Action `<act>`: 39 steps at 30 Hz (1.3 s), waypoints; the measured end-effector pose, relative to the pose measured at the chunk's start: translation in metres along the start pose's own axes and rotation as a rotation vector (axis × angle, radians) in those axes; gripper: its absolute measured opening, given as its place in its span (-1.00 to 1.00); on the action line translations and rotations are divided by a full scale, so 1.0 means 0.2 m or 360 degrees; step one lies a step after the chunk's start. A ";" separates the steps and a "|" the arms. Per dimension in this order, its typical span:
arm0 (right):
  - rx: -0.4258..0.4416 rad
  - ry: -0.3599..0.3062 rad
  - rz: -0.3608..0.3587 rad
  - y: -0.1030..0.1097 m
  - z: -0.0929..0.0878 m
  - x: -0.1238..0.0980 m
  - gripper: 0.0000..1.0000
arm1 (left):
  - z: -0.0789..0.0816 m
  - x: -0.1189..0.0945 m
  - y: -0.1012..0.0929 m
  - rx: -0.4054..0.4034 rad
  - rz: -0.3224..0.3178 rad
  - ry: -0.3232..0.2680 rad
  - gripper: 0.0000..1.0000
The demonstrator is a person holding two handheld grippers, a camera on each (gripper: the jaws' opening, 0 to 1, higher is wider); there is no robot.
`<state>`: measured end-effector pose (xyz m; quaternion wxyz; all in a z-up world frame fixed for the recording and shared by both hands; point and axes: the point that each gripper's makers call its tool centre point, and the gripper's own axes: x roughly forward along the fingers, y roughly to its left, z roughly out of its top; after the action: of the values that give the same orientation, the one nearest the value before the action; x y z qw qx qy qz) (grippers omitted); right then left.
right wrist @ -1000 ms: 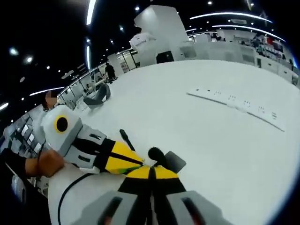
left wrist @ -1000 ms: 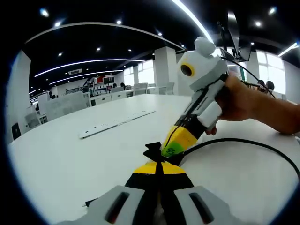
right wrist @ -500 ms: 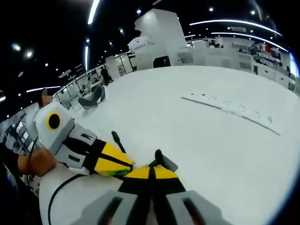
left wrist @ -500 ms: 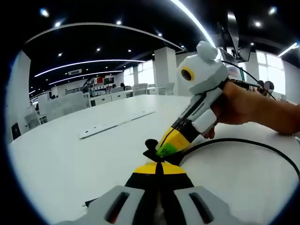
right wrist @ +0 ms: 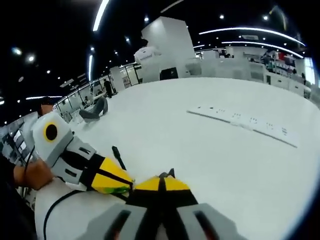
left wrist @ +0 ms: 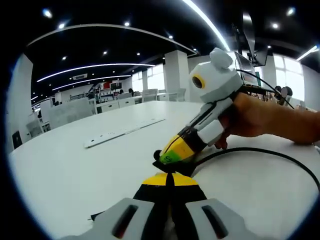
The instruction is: Find the charging cable on the desk, coil it up and secure with Velcro.
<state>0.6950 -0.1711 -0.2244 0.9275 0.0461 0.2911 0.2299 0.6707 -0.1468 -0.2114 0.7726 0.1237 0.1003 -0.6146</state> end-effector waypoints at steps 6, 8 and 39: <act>-0.0029 -0.0035 -0.0034 -0.03 0.02 0.01 -0.97 | 0.00 0.00 0.00 -0.0001 0.0000 -0.0002 -0.97; -0.0033 -0.0045 -0.0043 -0.03 0.02 0.01 -0.97 | 0.00 0.00 0.00 -0.0001 0.0000 -0.0002 -0.97; -0.0255 -0.0163 -0.0253 -0.12 0.07 0.06 -0.97 | 0.00 0.00 0.00 -0.0003 0.0003 -0.0001 -0.97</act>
<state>0.7209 -0.1869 -0.2247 0.9572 -0.0396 0.2268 0.1756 0.6701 -0.1465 -0.2117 0.7732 0.1229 0.1005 -0.6140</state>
